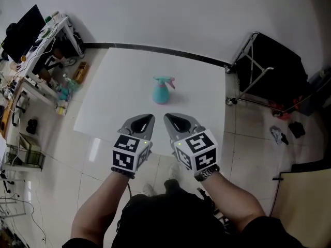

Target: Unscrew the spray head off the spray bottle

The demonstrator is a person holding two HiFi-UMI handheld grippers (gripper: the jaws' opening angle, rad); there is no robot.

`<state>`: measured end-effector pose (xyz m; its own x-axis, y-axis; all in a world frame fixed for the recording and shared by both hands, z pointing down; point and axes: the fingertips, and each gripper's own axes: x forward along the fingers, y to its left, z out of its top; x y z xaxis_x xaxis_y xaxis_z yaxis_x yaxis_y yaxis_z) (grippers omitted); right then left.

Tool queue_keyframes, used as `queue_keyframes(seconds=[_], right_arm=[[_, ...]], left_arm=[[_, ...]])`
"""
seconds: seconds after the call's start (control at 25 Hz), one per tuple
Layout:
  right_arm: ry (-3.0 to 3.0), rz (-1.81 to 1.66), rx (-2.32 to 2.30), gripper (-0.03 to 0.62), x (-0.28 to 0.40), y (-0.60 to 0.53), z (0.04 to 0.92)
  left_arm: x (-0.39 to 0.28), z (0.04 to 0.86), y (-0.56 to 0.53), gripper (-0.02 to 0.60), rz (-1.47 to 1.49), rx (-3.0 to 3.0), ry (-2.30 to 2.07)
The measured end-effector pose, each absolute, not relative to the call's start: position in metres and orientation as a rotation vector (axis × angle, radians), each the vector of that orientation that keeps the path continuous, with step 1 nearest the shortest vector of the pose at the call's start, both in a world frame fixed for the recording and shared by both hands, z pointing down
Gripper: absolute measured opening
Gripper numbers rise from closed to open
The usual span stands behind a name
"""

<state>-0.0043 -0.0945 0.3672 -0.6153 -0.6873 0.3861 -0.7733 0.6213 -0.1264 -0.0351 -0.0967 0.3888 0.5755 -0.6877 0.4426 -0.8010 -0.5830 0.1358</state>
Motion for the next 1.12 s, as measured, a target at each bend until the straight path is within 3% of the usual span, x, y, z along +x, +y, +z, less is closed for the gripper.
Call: queue_keyframes(seconds=[0.68, 0.96, 1.04, 1.12], right_arm=[[-2.559, 0.434, 0.988, -0.009, 0.011, -0.129, 0.389], [-2.528, 0.44, 1.012, -0.009, 0.013, -0.141, 0.399], [-2.512, 0.435, 1.027, -0.009, 0.014, -0.146, 0.4], [-2.494, 0.437, 1.044, -0.009, 0.017, -0.151, 0.401]], left_arm=[[-0.025, 0.41, -0.132, 0.015, 0.52, 2.381, -1.329], [-0.024, 0.429, -0.145, 0.074, 0.521, 2.373, -1.265], [-0.026, 0.436, -0.154, 0.105, 0.509, 2.378, -1.25], [-0.026, 0.446, -0.165, 0.181, 0.503, 2.379, -1.242]])
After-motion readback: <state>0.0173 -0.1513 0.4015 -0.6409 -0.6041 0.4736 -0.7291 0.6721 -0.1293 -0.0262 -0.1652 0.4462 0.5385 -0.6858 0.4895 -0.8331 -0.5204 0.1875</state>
